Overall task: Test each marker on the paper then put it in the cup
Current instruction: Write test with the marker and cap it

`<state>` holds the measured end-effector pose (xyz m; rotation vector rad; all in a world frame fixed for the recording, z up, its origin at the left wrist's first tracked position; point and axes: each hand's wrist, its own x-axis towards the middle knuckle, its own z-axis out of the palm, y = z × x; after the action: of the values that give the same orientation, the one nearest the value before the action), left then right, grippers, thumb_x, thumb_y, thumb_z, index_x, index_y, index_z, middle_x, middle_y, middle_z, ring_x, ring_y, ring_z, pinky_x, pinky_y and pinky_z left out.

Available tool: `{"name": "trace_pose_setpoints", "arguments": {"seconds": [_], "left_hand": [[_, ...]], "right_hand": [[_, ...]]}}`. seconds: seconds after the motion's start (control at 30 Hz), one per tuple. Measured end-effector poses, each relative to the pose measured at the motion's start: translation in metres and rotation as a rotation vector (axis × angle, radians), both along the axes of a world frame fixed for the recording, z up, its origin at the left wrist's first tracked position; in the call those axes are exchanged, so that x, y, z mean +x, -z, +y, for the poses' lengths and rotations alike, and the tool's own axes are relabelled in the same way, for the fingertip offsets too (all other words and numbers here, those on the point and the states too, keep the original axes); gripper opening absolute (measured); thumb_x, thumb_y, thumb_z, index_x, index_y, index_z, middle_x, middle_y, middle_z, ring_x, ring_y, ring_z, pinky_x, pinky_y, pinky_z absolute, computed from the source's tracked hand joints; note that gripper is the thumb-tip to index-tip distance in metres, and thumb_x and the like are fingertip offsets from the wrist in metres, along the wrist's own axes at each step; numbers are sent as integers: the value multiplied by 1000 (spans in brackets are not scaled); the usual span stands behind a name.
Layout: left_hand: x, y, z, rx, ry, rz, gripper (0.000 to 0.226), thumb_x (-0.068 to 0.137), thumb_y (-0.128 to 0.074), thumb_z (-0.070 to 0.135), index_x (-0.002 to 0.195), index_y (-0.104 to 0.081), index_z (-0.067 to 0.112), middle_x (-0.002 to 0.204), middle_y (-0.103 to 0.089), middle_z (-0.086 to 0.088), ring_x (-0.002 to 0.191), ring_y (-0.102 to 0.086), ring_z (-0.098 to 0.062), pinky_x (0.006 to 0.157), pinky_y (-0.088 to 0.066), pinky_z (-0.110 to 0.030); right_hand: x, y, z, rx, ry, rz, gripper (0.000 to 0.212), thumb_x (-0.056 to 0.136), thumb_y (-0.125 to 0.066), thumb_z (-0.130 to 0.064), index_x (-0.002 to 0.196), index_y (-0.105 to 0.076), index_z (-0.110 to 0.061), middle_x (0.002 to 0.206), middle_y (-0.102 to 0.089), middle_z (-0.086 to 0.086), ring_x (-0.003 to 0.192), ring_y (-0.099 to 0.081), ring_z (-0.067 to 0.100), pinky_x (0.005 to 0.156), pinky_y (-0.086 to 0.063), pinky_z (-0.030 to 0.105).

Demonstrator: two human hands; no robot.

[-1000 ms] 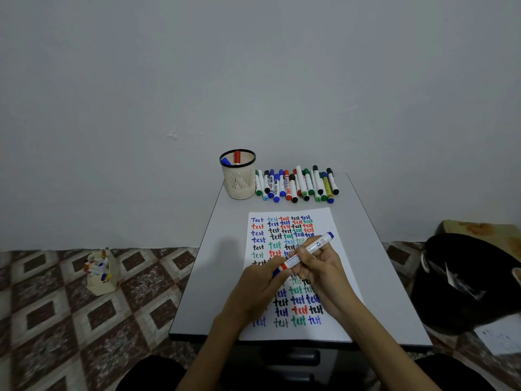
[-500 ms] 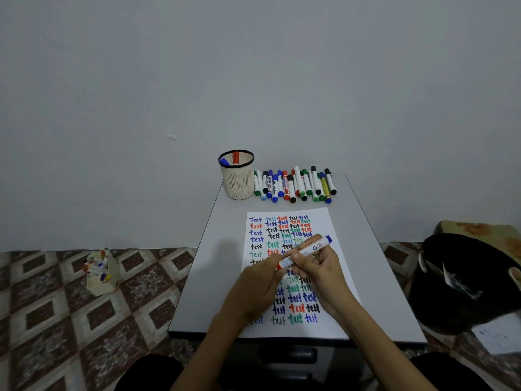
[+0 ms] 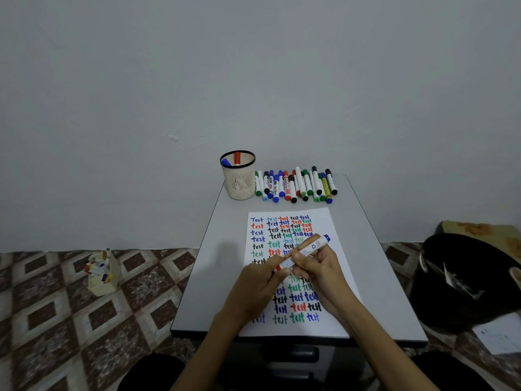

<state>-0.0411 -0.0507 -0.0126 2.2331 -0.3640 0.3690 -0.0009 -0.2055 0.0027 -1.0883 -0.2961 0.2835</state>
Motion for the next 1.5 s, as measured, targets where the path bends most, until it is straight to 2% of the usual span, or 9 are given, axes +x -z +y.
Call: {"name": "trace_pose_setpoints", "arguments": {"seconds": [0.3, 0.47, 0.6, 0.77, 1.03, 1.17, 1.23, 1.33, 1.5], "left_hand": [[1, 0, 1, -27, 2, 0, 34, 95, -40, 41, 110, -58, 16, 84, -67, 3, 69, -67, -7, 58, -56, -24], [2, 2, 1, 185, -47, -83, 54, 94, -25, 55, 115, -54, 15, 83, -68, 0, 65, -65, -9, 54, -52, -16], [1, -1, -2, 275, -28, -64, 42, 97, -29, 46, 116, -51, 16, 91, -67, 1, 66, -58, -3, 57, -41, -5], [0, -10, -16, 192, 60, 82, 20, 100, -37, 25, 115, -46, 16, 103, -64, -4, 86, -64, -12, 75, -55, -29], [-11, -6, -26, -103, 129, 130, 48, 91, -34, 58, 106, -56, 17, 67, -61, 3, 60, -61, -14, 58, -51, -40], [-16, -7, -29, -294, 118, 226, 35, 88, -46, 52, 99, -60, 22, 88, -69, -8, 77, -68, -20, 72, -53, -47], [-12, -14, -26, -243, 124, 187, 29, 90, -47, 51, 100, -60, 27, 84, -68, -8, 73, -66, -24, 69, -52, -49], [-2, -28, -17, -158, 136, 152, 23, 95, -49, 40, 112, -58, 28, 69, -64, 5, 59, -61, -10, 61, -52, -35], [9, -20, 2, -1, 104, 191, 23, 90, -45, 38, 112, -44, 44, 80, -57, -3, 73, -57, -19, 71, -51, -43]], "right_hand": [[-2, -2, 1, -5, 17, -9, 14, 87, -58, 7, 99, -52, 4, 73, -68, 8, 56, -60, 13, 54, -51, 22], [0, -2, 0, -21, 39, -14, 17, 82, -65, 3, 95, -54, 1, 78, -70, 12, 64, -67, 20, 57, -54, 27], [2, -1, -3, -57, 72, -40, 30, 73, -80, -4, 75, -50, -4, 64, -56, 17, 50, -52, 24, 48, -47, 27], [1, -2, -5, -121, 189, -158, 26, 81, -68, 7, 70, -45, 1, 49, -49, 13, 35, -41, 18, 41, -37, 21], [3, -1, -13, 19, -17, -129, 32, 79, -63, 11, 65, -38, -4, 55, -34, 13, 33, -28, 16, 43, -23, 31], [5, -18, -20, -21, -80, -201, 33, 75, -64, 15, 63, -39, -4, 56, -38, 13, 34, -30, 13, 39, -25, 24], [11, -26, -20, -51, -88, -223, 31, 76, -66, 11, 65, -41, -4, 58, -41, 13, 35, -33, 14, 38, -29, 21], [21, -28, -20, -143, -116, -215, 23, 80, -69, 3, 74, -48, -4, 63, -48, 16, 39, -36, 15, 37, -26, 21], [36, -30, -36, -127, -96, -137, 8, 82, -61, -1, 90, -60, 3, 76, -62, 18, 44, -50, 15, 38, -41, 21]]}}
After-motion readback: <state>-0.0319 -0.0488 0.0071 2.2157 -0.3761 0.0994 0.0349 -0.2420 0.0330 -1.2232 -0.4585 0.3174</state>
